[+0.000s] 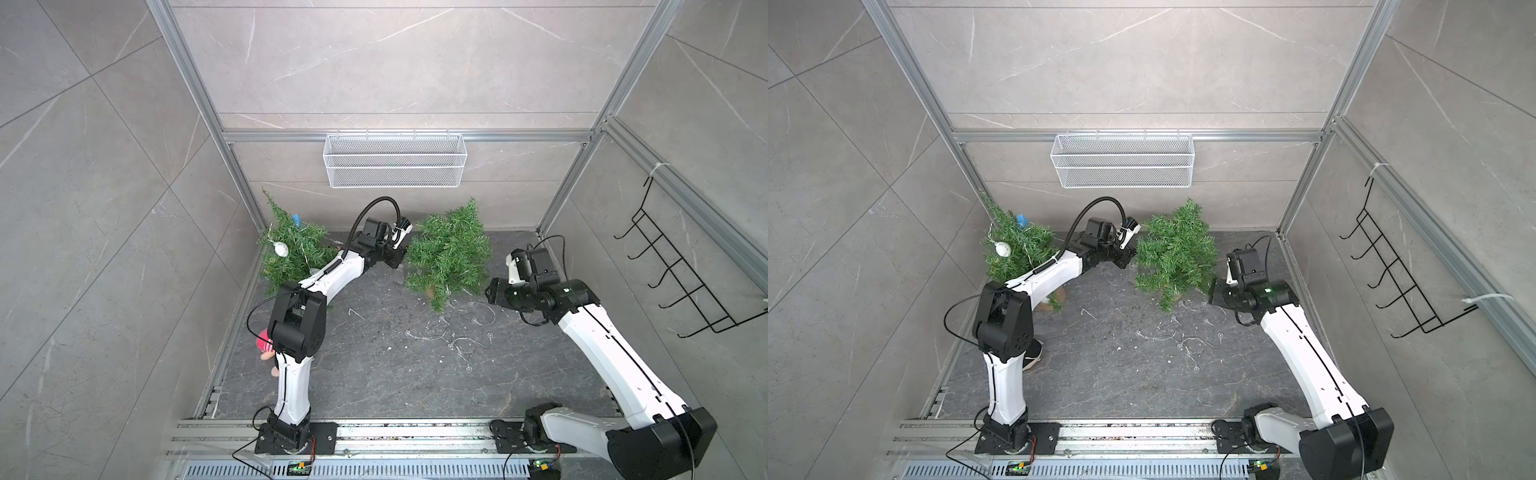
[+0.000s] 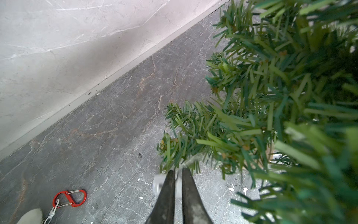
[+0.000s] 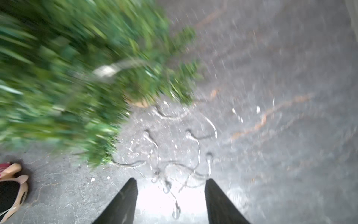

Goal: Wrap string light around the christmas tree
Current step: Wrap the light string around the Christmas tree, then pick up the light string from the center of the board.

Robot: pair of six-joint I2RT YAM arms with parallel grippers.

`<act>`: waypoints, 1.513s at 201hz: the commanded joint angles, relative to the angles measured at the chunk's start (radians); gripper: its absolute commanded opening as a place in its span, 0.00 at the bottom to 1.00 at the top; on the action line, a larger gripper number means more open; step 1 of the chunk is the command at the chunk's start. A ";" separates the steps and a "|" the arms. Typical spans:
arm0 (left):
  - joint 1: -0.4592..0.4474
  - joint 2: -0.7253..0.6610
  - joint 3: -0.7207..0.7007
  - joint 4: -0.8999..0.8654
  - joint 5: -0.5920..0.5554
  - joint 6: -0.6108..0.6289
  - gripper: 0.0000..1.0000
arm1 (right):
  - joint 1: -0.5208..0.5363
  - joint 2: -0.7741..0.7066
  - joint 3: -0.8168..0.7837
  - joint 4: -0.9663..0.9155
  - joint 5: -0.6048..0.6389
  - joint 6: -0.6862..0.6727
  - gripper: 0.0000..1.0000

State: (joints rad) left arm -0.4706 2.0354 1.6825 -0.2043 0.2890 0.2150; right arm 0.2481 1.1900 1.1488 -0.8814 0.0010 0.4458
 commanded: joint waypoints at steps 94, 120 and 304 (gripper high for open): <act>0.005 -0.045 -0.020 0.050 0.011 -0.047 0.26 | -0.001 0.076 -0.434 0.162 0.017 0.374 0.56; 0.004 -0.061 -0.040 0.057 0.009 -0.062 0.30 | 0.016 0.113 -0.465 0.237 -0.017 0.439 0.55; -0.095 -0.485 -0.429 0.132 -0.061 -0.242 0.35 | -0.051 0.391 -0.311 0.569 0.234 0.169 0.28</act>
State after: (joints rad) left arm -0.5152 1.6291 1.2903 -0.1425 0.2115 0.0051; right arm 0.2089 1.5772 0.8398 -0.3817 0.1524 0.6277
